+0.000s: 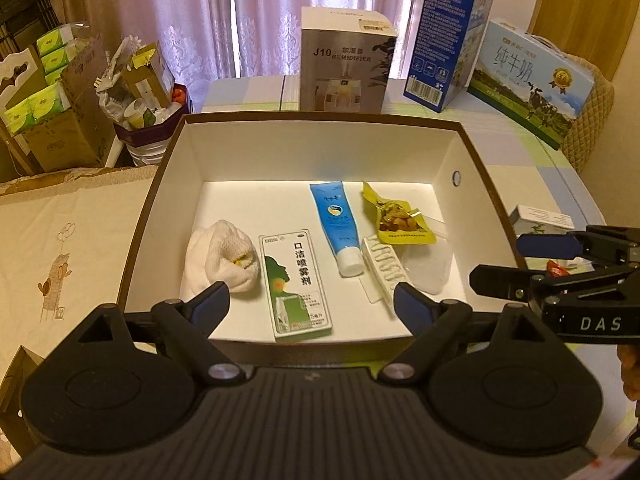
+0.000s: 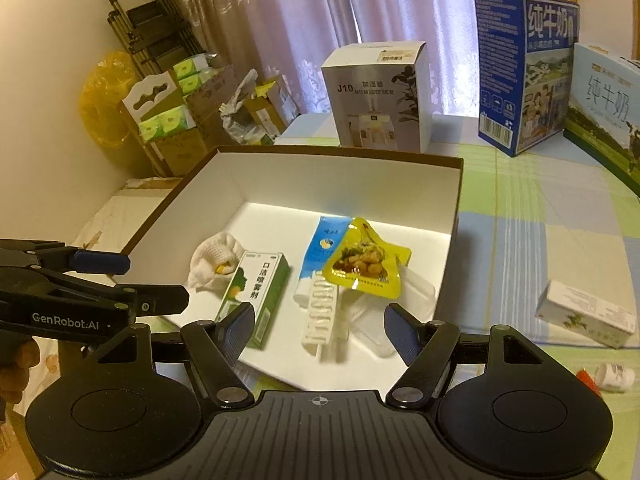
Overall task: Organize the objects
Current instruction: 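Withdraw both tools from the box toward the red packet and scrunchie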
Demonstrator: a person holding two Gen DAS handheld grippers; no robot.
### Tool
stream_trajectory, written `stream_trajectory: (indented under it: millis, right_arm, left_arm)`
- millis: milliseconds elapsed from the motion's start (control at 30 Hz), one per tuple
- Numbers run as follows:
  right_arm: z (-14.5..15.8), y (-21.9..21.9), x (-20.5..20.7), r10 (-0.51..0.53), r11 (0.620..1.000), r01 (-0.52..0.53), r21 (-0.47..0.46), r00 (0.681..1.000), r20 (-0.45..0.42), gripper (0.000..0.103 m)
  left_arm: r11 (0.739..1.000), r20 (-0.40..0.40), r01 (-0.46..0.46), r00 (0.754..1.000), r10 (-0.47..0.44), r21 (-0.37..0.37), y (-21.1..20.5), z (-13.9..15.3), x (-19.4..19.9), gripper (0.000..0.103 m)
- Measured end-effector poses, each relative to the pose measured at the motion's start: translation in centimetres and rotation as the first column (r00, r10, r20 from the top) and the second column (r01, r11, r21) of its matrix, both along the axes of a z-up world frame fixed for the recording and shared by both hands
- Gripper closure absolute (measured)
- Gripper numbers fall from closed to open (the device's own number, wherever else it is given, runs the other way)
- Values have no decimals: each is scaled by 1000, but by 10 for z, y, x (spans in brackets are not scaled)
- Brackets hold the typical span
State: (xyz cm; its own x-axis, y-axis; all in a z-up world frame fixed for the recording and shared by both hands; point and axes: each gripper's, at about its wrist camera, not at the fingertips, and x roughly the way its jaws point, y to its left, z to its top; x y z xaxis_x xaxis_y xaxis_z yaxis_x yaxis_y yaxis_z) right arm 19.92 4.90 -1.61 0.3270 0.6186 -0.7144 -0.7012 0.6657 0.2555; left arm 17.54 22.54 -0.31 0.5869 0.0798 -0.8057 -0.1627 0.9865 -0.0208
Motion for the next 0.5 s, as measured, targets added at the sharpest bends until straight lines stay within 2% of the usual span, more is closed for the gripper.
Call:
stream_trajectory:
  millis: [300, 500]
  right_arm:
    - [2, -28, -23, -6, 1000, 6, 5, 1000, -11, 34]
    - [-2, -57, -36, -20, 1000, 20, -3, 999, -31, 34]
  left_arm:
    - [1000, 5, 22, 1000, -22, 4, -25, 6, -25, 16]
    - [999, -16, 46, 999, -46, -13, -49, -2, -38, 16]
